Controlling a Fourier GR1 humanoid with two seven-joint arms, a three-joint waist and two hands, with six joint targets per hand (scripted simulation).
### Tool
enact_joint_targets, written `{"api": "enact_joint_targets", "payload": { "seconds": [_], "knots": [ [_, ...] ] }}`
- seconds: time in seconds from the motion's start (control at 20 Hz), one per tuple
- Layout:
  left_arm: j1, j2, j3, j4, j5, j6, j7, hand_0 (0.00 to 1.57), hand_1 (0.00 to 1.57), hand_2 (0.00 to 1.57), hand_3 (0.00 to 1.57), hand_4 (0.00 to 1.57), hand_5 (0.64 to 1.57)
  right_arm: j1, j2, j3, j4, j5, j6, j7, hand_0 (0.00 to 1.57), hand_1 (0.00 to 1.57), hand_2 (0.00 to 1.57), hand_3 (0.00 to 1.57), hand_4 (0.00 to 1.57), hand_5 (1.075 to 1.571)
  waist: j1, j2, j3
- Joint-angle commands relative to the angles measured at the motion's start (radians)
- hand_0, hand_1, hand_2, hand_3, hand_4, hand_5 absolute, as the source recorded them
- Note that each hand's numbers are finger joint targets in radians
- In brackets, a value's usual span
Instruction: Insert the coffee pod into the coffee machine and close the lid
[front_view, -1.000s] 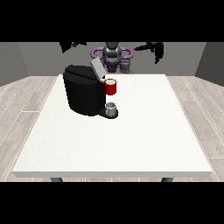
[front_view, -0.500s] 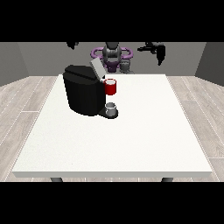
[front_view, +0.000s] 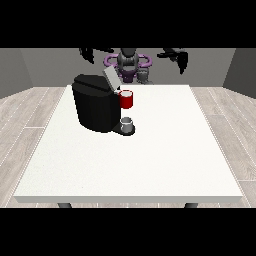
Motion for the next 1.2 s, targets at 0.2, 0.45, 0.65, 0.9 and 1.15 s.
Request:
{"api": "enact_joint_targets", "payload": {
  "seconds": [0.2, 0.45, 0.65, 0.9, 1.15],
  "knots": [
    [0.136, -0.009, -0.102, -0.192, 0.066, 0.017, 0.022, 0.00, 0.00, 0.00, 0.00, 0.00, 1.571, -0.089, -0.029, -0.083, 0.140, -0.041, 0.041, -0.053, 0.00, 0.00, 0.00, 0.00, 0.00, 1.571, 0.022, 0.093, 0.0002],
    [0.103, 0.042, -0.048, -0.215, 0.070, 0.033, 0.014, 0.00, 0.00, 0.00, 0.00, 0.00, 1.571, -0.166, 0.012, -0.036, 0.166, 0.002, 0.025, -0.077, 0.00, 0.00, 0.00, 0.00, 0.00, 1.571, -0.023, 0.174, 0.0000],
    [0.136, 0.033, -0.086, -0.284, 0.081, 0.050, 0.077, 0.00, 0.00, 0.00, 0.00, 0.00, 1.571, -0.234, 0.026, -0.035, 0.215, 0.022, -0.004, -0.035, 0.00, 0.00, 0.00, 0.00, 0.00, 1.571, -0.017, 0.155, 0.0000],
    [0.079, 0.085, -0.038, -0.306, 0.137, 0.054, 0.126, 0.00, 0.00, 0.00, 0.00, 0.00, 1.571, -0.263, 0.006, -0.027, 0.258, 0.043, 0.026, -0.051, 0.00, 0.00, 0.00, 0.00, 0.00, 1.571, -0.031, 0.180, -0.0001],
    [0.113, 0.047, -0.096, -0.336, 0.116, 0.081, 0.107, 0.00, 0.00, 0.00, 0.00, 0.12, 1.571, -0.309, 0.030, -0.040, 0.325, 0.056, -0.002, -0.087, 0.00, 0.00, 0.00, 0.00, 0.00, 1.571, -0.014, 0.213, 0.0000]
  ]
}}
